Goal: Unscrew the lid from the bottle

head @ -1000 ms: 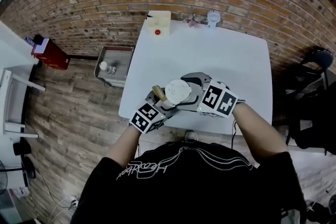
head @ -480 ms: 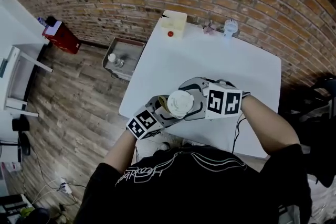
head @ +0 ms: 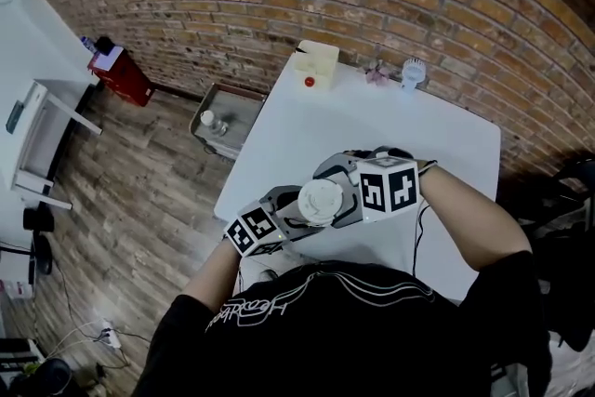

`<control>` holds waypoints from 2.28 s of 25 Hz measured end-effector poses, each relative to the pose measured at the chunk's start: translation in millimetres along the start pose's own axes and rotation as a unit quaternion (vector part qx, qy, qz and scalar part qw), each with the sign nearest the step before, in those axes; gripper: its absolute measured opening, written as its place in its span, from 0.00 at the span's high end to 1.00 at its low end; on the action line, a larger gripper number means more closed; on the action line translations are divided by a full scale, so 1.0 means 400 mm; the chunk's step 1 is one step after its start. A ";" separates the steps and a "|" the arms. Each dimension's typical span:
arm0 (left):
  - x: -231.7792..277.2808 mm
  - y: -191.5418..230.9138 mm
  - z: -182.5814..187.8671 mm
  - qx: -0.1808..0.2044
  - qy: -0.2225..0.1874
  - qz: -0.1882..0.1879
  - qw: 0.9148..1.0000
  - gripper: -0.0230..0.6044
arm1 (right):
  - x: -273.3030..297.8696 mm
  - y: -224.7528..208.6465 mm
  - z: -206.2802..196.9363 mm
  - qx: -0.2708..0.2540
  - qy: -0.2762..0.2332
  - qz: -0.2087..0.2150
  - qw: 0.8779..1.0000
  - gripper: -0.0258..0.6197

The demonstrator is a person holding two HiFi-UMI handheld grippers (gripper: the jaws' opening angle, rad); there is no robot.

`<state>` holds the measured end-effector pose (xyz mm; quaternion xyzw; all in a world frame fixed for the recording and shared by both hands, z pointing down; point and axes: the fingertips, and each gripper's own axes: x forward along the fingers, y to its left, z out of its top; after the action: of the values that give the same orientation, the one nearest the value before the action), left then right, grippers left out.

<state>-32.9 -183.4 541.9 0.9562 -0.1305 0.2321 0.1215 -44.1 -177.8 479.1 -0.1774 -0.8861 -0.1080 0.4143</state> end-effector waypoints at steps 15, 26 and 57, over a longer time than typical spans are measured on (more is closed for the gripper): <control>0.004 0.002 -0.001 -0.002 0.005 -0.006 1.000 0.39 | 0.021 -0.003 0.002 0.086 -0.048 -0.085 0.991 0.30; 0.006 0.003 -0.003 -0.009 0.007 0.005 1.000 0.39 | -0.013 -0.044 0.010 0.283 -0.174 -0.255 0.908 0.30; -0.005 0.000 0.005 -0.014 0.012 -0.007 1.000 0.39 | -0.054 -0.049 0.021 0.342 -0.213 -0.371 0.836 0.31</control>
<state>-33.8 -183.6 539.4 0.9523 -0.1258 0.2414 0.1383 -45.2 -197.8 456.2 0.2992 -0.9323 0.0973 0.1782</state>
